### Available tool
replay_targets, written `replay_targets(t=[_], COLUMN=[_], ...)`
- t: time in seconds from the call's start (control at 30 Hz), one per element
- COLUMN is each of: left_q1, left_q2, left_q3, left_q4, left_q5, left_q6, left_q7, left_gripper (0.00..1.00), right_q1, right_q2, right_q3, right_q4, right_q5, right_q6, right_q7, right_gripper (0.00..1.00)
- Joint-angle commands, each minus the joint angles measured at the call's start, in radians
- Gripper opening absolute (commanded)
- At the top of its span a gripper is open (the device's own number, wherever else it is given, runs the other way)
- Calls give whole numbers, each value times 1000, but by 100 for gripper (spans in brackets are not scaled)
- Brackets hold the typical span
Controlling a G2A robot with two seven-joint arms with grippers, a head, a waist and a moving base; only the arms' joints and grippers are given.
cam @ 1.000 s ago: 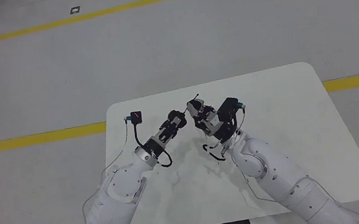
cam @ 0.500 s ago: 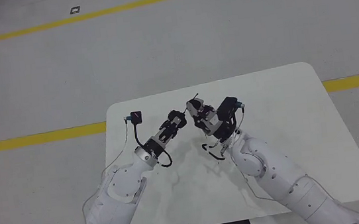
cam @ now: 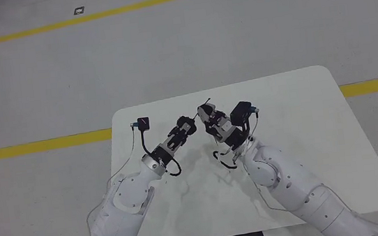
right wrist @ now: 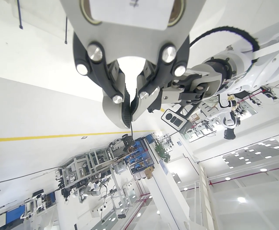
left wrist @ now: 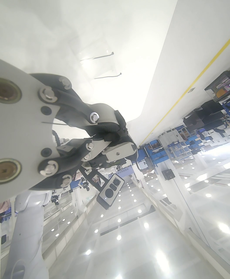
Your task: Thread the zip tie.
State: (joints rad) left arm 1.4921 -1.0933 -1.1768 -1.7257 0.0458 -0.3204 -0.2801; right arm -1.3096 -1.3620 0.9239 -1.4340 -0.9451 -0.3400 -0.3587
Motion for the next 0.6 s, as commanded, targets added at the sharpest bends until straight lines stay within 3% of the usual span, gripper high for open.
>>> replay_targets(t=[0.0, 0.57], left_q1=[0, 1], left_q2=[0, -2], left_q3=[0, -1], left_q4=[0, -7], left_q5=[0, -2], left_q6=[0, -3], left_q7=[0, 12], left_gripper=[0, 0], right_q1=[2, 9], right_q2=[1, 13], right_q3=[-3, -11], right_q4=[1, 9], right_q5=[3, 66], right_q6=[0, 0], right_q7=[2, -11], right_gripper=[0, 0])
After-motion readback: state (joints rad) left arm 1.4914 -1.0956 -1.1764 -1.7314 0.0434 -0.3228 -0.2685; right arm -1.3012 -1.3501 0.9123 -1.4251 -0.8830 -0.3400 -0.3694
